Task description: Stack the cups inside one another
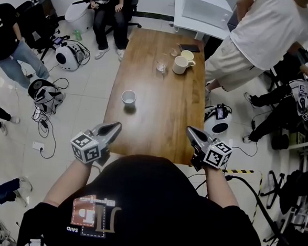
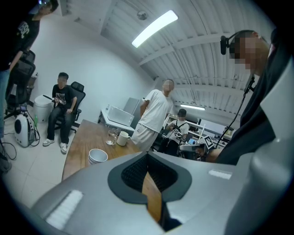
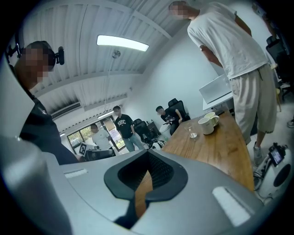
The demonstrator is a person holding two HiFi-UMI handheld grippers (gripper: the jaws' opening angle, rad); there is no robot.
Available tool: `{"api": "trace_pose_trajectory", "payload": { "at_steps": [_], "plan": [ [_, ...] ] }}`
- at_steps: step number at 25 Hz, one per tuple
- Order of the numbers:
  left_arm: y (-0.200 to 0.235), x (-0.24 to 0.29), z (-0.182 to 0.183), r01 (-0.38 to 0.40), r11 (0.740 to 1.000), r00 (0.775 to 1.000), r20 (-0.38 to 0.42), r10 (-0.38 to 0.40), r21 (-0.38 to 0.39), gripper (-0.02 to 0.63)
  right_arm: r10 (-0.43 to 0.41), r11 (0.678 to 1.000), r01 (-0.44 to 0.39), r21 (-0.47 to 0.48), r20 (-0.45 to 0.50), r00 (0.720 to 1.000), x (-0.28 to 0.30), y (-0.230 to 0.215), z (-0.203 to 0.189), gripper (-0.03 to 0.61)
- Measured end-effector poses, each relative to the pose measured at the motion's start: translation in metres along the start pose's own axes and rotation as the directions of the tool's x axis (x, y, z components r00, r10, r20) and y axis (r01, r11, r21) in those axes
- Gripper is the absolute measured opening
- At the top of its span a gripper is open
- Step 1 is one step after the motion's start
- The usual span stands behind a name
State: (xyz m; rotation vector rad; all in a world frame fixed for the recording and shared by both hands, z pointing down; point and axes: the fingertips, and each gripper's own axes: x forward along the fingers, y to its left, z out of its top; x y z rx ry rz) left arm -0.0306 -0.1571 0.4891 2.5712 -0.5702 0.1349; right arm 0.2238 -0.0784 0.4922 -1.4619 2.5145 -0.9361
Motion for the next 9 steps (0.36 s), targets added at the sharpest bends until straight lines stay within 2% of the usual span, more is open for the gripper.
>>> {"api": "trace_pose_trajectory", "payload": {
  "at_steps": [9],
  "plan": [
    [0.0008,-0.0011,0.0013,0.0,1.0,1.0,-0.005,0.0,-0.002,0.002,0.003,1.0,-0.003,-0.002,-0.012,1.0,0.0001,0.0017,0.0004,0.011]
  ]
}}
